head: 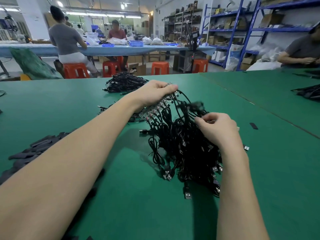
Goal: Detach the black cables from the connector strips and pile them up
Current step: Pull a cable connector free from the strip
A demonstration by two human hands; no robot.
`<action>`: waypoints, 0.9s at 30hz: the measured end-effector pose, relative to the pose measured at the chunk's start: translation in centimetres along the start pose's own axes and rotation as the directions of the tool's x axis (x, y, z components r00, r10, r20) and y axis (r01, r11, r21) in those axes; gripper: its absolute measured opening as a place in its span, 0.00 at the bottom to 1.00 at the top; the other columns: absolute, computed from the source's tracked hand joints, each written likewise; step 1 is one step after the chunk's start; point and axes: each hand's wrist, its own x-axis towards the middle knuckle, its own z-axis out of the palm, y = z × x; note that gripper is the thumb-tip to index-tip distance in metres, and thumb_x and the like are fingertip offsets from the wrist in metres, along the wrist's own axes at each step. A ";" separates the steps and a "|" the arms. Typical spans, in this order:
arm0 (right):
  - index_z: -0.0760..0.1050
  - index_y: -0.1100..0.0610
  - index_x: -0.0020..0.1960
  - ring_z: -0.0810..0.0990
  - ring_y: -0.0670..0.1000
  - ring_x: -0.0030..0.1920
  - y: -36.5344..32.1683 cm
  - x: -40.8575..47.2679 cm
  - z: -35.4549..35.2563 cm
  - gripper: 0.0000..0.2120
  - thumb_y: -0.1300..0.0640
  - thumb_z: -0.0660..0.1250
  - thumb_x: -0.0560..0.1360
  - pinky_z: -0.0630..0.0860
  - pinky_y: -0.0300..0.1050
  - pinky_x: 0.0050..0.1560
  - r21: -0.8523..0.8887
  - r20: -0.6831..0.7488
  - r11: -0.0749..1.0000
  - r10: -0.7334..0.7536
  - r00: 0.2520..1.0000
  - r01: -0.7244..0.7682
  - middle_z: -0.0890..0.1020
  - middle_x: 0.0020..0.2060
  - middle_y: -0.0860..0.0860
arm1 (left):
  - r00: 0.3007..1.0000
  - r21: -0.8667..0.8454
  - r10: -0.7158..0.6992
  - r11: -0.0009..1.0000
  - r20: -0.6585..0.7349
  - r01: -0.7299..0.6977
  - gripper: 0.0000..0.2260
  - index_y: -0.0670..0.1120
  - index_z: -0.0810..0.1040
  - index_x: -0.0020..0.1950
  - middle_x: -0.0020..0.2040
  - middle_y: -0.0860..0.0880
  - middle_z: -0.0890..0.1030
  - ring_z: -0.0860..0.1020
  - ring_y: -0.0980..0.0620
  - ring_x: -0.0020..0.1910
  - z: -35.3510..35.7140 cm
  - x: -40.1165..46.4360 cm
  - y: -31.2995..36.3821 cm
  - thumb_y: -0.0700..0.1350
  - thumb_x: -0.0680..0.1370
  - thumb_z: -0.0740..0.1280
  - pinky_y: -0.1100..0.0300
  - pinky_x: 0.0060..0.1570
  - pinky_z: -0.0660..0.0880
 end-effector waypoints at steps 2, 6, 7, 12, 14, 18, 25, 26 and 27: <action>0.77 0.43 0.57 0.80 0.51 0.49 -0.1 0.1 0.1 0.13 0.41 0.69 0.75 0.75 0.47 0.47 0.041 -0.047 0.999 -0.012 0.999 0.014 0.81 0.43 0.42 | 0.999 -0.055 -0.022 0.998 -0.033 0.020 0.14 0.56 0.81 0.43 0.67 0.48 0.79 0.73 0.53 0.60 -0.5 -0.2 0.1 0.64 0.78 0.66 0.57 0.66 0.62; 0.74 0.41 0.62 0.80 0.50 0.50 -0.2 0.1 0.5 0.14 0.44 0.68 0.77 0.79 0.50 0.53 0.028 -0.029 0.998 -0.052 0.998 0.053 0.81 0.42 0.41 | 0.999 -0.050 -0.016 0.999 0.036 0.018 0.17 0.57 0.81 0.57 0.72 0.53 0.74 0.72 0.56 0.64 -1.1 -0.4 0.5 0.66 0.78 0.64 0.54 0.72 0.58; 0.75 0.42 0.62 0.81 0.51 0.50 -0.2 0.1 0.7 0.14 0.44 0.67 0.77 0.79 0.52 0.54 0.024 -0.012 0.998 -0.056 0.998 0.056 0.81 0.42 0.41 | 0.999 -0.055 -0.007 0.998 0.043 0.010 0.17 0.59 0.81 0.58 0.70 0.57 0.75 0.73 0.61 0.62 -1.3 -0.6 0.7 0.66 0.78 0.64 0.58 0.70 0.59; 0.75 0.38 0.66 0.81 0.51 0.49 -0.6 -0.2 1.1 0.17 0.40 0.66 0.77 0.80 0.50 0.50 -0.012 0.011 0.996 -0.087 0.996 0.087 0.81 0.40 0.41 | 0.998 -0.039 0.020 0.999 0.053 -0.018 0.20 0.61 0.75 0.66 0.74 0.60 0.71 0.70 0.70 0.53 -1.8 -1.0 0.6 0.67 0.78 0.62 0.69 0.60 0.56; 0.79 0.40 0.62 0.82 0.49 0.44 -0.6 -0.3 1.2 0.15 0.39 0.66 0.76 0.79 0.47 0.46 0.009 -0.003 0.996 -0.085 0.996 0.085 0.81 0.38 0.41 | 0.998 -0.056 0.031 0.998 0.052 -0.028 0.21 0.61 0.74 0.67 0.75 0.58 0.69 0.70 0.68 0.54 -1.9 -1.2 0.4 0.68 0.78 0.61 0.66 0.65 0.55; 0.74 0.40 0.69 0.79 0.42 0.42 -0.6 0.0 1.0 0.23 0.39 0.68 0.75 0.73 0.45 0.41 0.138 -0.067 0.984 -0.109 0.992 0.117 0.80 0.38 0.43 | 1.000 -0.136 0.016 0.991 0.004 -0.015 0.17 0.65 0.75 0.59 0.72 0.60 0.72 0.72 0.66 0.54 -3.2 -1.5 1.1 0.70 0.75 0.62 0.60 0.66 0.56; 0.81 0.51 0.43 0.82 0.51 0.43 -0.7 -0.2 0.2 0.11 0.43 0.72 0.73 0.74 0.42 0.38 0.147 -0.062 0.986 -0.065 0.996 0.073 0.82 0.36 0.47 | 0.985 0.154 -0.029 0.988 0.169 0.003 0.18 0.69 0.78 0.52 0.72 0.62 0.72 0.71 0.63 0.65 -4.9 -1.6 0.5 0.75 0.68 0.63 0.59 0.74 0.53; 0.81 0.52 0.41 0.82 0.50 0.42 -0.7 -0.4 -0.2 0.12 0.42 0.72 0.73 0.73 0.40 0.37 0.093 0.018 0.994 -0.062 0.998 0.060 0.83 0.37 0.47 | 0.981 0.190 -0.053 0.982 0.186 0.017 0.22 0.68 0.77 0.57 0.75 0.61 0.69 0.69 0.60 0.70 -5.1 -1.8 0.1 0.76 0.68 0.63 0.55 0.77 0.52; 0.80 0.52 0.40 0.82 0.49 0.41 -0.8 -0.5 -0.6 0.14 0.41 0.72 0.72 0.72 0.40 0.37 0.017 0.117 0.998 -0.059 0.991 0.058 0.84 0.37 0.48 | 0.977 0.217 -0.080 0.976 0.197 0.036 0.28 0.67 0.76 0.63 0.76 0.60 0.68 0.66 0.58 0.73 -5.3 -1.9 -0.4 0.76 0.67 0.62 0.53 0.78 0.51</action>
